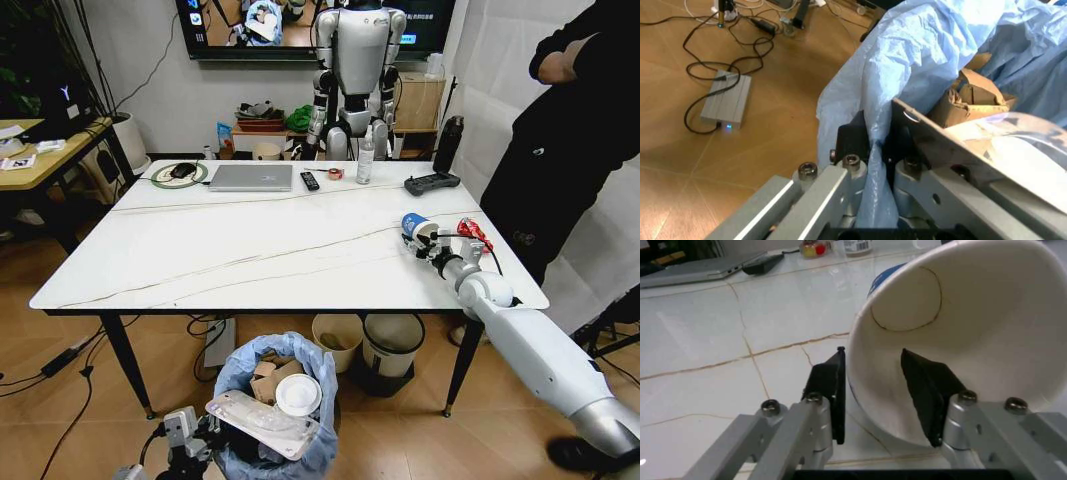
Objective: Pick up the trash bin and place the trash from the table into it.
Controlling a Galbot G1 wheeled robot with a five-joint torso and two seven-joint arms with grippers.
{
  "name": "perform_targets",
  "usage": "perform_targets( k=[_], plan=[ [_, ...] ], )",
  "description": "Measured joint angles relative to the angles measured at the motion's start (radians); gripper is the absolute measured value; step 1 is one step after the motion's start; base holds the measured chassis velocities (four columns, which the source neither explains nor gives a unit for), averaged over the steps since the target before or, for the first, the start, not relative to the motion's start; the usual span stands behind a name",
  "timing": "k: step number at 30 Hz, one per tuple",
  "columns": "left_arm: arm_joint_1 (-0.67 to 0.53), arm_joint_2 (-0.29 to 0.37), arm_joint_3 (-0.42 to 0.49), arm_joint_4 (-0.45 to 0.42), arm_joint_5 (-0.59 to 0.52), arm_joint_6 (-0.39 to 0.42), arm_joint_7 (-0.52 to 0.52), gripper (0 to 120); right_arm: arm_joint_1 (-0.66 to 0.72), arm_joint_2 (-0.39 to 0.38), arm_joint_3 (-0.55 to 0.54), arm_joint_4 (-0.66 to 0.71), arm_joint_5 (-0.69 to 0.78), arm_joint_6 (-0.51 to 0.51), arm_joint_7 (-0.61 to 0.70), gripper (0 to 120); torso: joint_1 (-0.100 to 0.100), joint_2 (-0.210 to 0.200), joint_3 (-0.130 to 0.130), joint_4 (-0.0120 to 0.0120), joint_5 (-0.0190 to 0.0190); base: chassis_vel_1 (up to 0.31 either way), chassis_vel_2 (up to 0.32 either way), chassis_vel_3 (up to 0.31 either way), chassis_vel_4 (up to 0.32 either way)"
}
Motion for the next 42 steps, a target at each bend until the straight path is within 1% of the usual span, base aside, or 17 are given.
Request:
perform_targets(
  k=[1, 2, 3, 6, 7, 9, 16, 20, 21, 22, 28, 30, 34, 35, 38, 41, 42],
  plan=[
    [0.0, 0.0, 0.0, 0.0, 0.0, 0.0, 0.0, 0, 0.0, 0.0, 0.0, 0.0, 0.0, 0.0, 0.0, 30, 0.0, 0.0, 0.0, 0.0, 0.0, 0.0, 0.0, 0.0, 0.0],
    [-0.001, 0.002, -0.001, 0.001, -0.001, 0.0, -0.001, 0, 0.001, 0.0, -0.002, -0.002, -0.001, 0.002, -0.003, 24, 0.0, 0.0, 0.0, 0.0, 0.0, 0.0, 0.0, 0.0, 0.0],
    [-0.001, 0.002, -0.001, 0.002, -0.002, 0.0, -0.001, 0, 0.002, -0.001, -0.003, -0.003, -0.002, 0.003, -0.004, 22, 0.0, 0.0, 0.0, 0.0, 0.0, 0.0, 0.0, 0.0, 0.0],
    [-0.002, 0.004, -0.001, 0.004, -0.003, 0.001, -0.001, 0, 0.003, -0.003, -0.006, -0.003, -0.005, 0.007, -0.009, 8, 0.0, 0.0, 0.0, -0.0001, 0.0, 0.0, 0.0, 0.0, 0.0],
    [-0.002, 0.004, -0.001, 0.004, -0.003, 0.001, -0.001, 0, 0.003, -0.003, -0.006, -0.003, -0.005, 0.007, -0.009, 8, 0.0, 0.0, 0.0, -0.0001, 0.0, 0.0, 0.0, 0.0, 0.0],
    [-0.003, 0.004, 0.001, 0.006, -0.003, 0.001, -0.002, 0, 0.003, -0.005, -0.006, -0.001, -0.005, 0.01, -0.012, 0, 0.0, 0.0, 0.0, -0.0001, 0.0, 0.0, 0.0, 0.0, 0.0],
    [-0.006, 0.008, 0.006, 0.01, -0.003, 0.002, -0.002, 0, -0.017, -0.036, 0.011, 0.049, 0.014, 0.039, -0.075, 0, 0.0, 0.0, 0.0, 0.0, 0.0002, 0.0, 0.0, 0.0, 0.0],
    [-0.008, 0.014, 0.011, 0.011, -0.005, 0.002, -0.002, 0, -0.101, -0.128, 0.055, 0.243, 0.075, 0.069, -0.146, 0, 0.0, 0.0, 0.0, 0.0, -0.0002, 0.0, 0.0, 0.0, 0.0],
    [-0.008, 0.015, 0.013, 0.012, -0.006, 0.003, -0.002, 0, -0.136, -0.16, 0.068, 0.322, 0.095, 0.071, -0.16, 0, 0.0, 0.0, 0.0, -0.0004, -0.0002, 0.0, 0.0, 0.0, 0.0],
    [-0.008, 0.015, 0.013, 0.012, -0.006, 0.003, -0.002, 0, -0.136, -0.16, 0.068, 0.322, 0.095, 0.071, -0.16, 0, 0.0, 0.0, 0.0, -0.0004, -0.0002, 0.0, 0.0, 0.0, 0.0],
    [-0.007, 0.015, 0.012, 0.007, -0.007, 0.003, -0.002, 0, -0.246, -0.253, 0.094, 0.608, 0.195, 0.096, -0.213, 0, 0.0, 0.0, 0.0, -0.0001, 0.0002, 0.0, 0.0, 0.0, 0.0],
    [-0.007, 0.015, 0.01, 0.004, -0.007, 0.003, -0.002, 0, -0.252, -0.264, 0.09, 0.633, 0.21, 0.105, -0.231, 0, 0.0, 0.0, 0.0, 0.0, 0.0001, 0.0, 0.0, 0.0, 0.0],
    [0.0, 0.011, 0.002, -0.005, -0.008, 0.003, -0.002, 0, -0.28, -0.325, 0.034, 0.736, 0.26, 0.163, -0.373, 0, 0.0, 0.0, 0.0, 0.0, 0.0001, 0.0, 0.0, 0.0, 0.0],
    [0.0, 0.011, 0.002, -0.005, -0.008, 0.003, -0.002, 0, -0.28, -0.325, 0.034, 0.736, 0.26, 0.163, -0.373, 0, 0.0, 0.0, 0.0, 0.0, 0.0001, 0.0, 0.0, 0.0, 0.0],
    [0.003, 0.008, -0.001, -0.007, -0.007, 0.003, -0.002, 0, -0.292, -0.348, -0.021, 0.777, 0.259, 0.192, -0.457, 0, 0.0, 0.0, 0.0, -0.0001, -0.0002, 0.0, 0.0, 0.0, 0.0],
    [0.004, 0.005, -0.007, -0.01, -0.006, 0.003, -0.002, 0, -0.306, -0.368, -0.147, 0.856, 0.231, 0.238, -0.54, 0, 0.0, 0.0, 0.0, -0.0001, -0.0005, 0.0, 0.0, 0.0, 0.0],
    [0.004, 0.005, -0.007, -0.01, -0.006, 0.003, -0.002, 0, -0.306, -0.368, -0.147, 0.856, 0.231, 0.238, -0.54, 0, 0.0, 0.0, 0.0, -0.0001, -0.0005, 0.0, 0.0, 0.0, 0.0]
  ],
)
